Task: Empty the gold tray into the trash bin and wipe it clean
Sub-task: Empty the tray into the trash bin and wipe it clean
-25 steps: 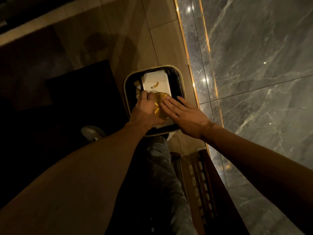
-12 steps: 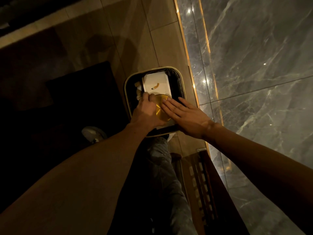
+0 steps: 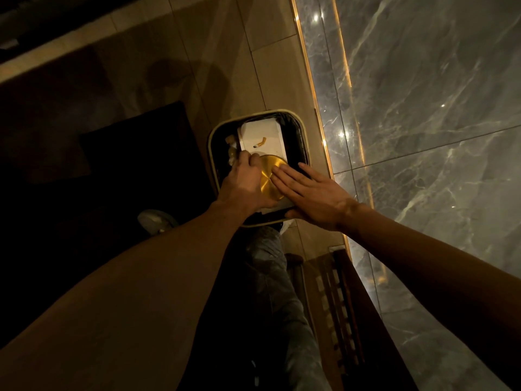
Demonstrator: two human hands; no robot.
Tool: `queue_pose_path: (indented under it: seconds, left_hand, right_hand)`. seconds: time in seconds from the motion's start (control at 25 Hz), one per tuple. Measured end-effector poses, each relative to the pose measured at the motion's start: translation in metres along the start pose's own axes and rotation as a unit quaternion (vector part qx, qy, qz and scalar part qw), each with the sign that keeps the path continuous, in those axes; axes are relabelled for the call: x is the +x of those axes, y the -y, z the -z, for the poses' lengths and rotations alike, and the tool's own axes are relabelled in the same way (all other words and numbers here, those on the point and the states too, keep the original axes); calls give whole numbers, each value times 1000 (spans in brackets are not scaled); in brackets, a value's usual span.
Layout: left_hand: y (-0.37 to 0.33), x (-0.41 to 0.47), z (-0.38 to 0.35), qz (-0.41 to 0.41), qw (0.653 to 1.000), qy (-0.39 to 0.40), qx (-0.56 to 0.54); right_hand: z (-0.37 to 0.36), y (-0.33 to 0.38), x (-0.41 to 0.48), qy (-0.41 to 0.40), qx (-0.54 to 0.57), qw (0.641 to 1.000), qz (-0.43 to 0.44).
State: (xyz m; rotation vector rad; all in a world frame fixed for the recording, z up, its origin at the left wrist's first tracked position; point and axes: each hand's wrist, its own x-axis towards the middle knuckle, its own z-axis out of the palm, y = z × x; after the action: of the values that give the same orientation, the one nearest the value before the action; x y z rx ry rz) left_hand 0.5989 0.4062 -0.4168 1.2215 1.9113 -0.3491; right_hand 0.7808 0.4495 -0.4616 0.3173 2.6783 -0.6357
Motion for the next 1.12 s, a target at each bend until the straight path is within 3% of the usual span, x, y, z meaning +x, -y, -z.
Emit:
queue_pose_path:
  seconds: [0.6, 0.84, 1.0, 1.12]
  left_hand:
    - [0, 6, 2, 6, 1000, -7, 1]
    - [1, 7, 2, 8, 1000, -3, 11]
    - [3, 2, -2, 19, 1000, -12, -4]
    - [5, -7, 0, 37, 999, -22, -11]
  right_hand:
    - [2, 2, 3, -15, -13, 1000, 9]
    - [5, 3, 5, 14, 0, 1000, 9]
    - [6, 4, 1, -27, 48, 998, -26]
    - [15, 5, -10, -29, 143, 985, -87]
